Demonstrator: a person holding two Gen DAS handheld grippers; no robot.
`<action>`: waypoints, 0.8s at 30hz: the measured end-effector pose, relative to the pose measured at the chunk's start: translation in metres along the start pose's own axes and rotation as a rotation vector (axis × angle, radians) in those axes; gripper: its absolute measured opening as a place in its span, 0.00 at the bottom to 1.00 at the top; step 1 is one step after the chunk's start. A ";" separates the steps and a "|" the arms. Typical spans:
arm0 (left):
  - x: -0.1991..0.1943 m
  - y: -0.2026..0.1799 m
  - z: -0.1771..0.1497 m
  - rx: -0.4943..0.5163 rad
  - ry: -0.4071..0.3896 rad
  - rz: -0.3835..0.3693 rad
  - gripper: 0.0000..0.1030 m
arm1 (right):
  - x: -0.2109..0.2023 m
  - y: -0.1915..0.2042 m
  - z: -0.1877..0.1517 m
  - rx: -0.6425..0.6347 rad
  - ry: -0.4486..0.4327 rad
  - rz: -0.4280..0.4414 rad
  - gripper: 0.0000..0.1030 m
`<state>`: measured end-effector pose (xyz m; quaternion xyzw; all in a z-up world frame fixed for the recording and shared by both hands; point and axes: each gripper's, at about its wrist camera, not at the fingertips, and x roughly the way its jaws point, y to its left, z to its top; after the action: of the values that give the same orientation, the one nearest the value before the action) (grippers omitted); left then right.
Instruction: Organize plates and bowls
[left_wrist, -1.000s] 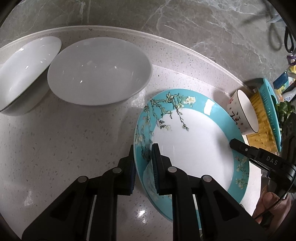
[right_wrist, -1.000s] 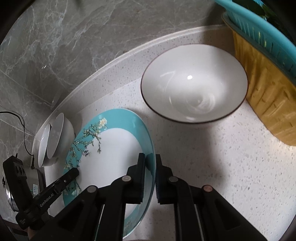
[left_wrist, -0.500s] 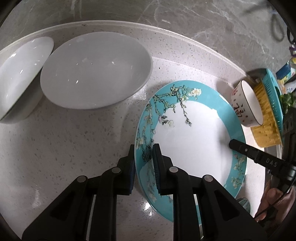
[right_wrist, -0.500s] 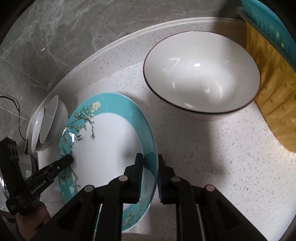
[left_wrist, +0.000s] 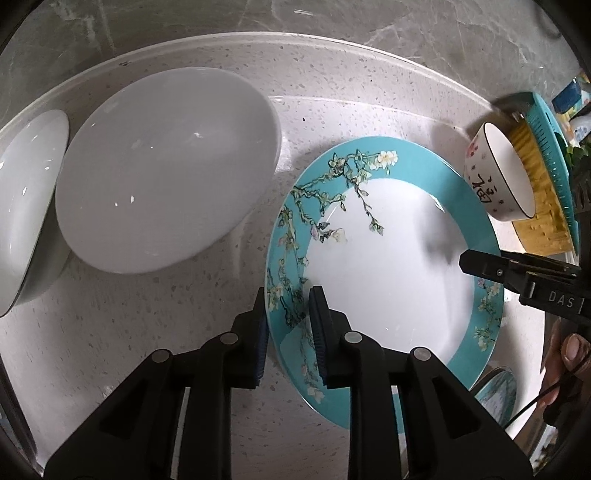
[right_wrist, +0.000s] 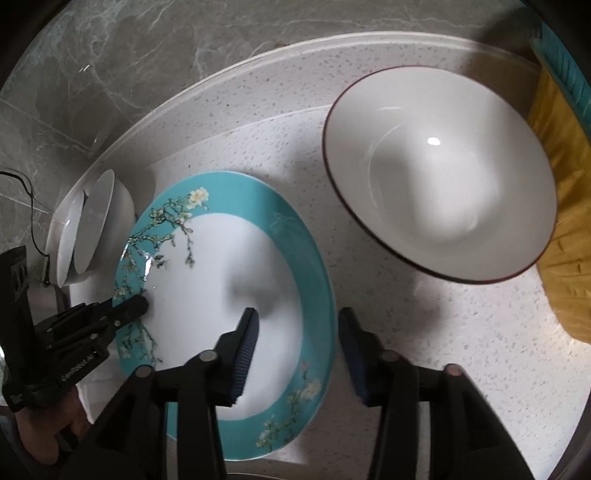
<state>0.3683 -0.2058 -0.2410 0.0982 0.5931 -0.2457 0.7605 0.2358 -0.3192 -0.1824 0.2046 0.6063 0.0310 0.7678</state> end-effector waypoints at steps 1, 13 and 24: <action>0.001 0.000 0.001 0.006 -0.002 0.005 0.20 | 0.000 0.000 0.001 -0.005 -0.002 -0.022 0.23; -0.003 0.002 -0.008 0.007 -0.049 -0.005 0.17 | -0.003 -0.009 -0.011 -0.010 -0.040 0.004 0.16; -0.019 0.001 -0.029 -0.012 -0.092 -0.009 0.17 | -0.017 -0.008 -0.021 -0.039 -0.072 -0.002 0.17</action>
<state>0.3411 -0.1872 -0.2316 0.0799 0.5594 -0.2497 0.7863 0.2103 -0.3256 -0.1734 0.1897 0.5777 0.0347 0.7931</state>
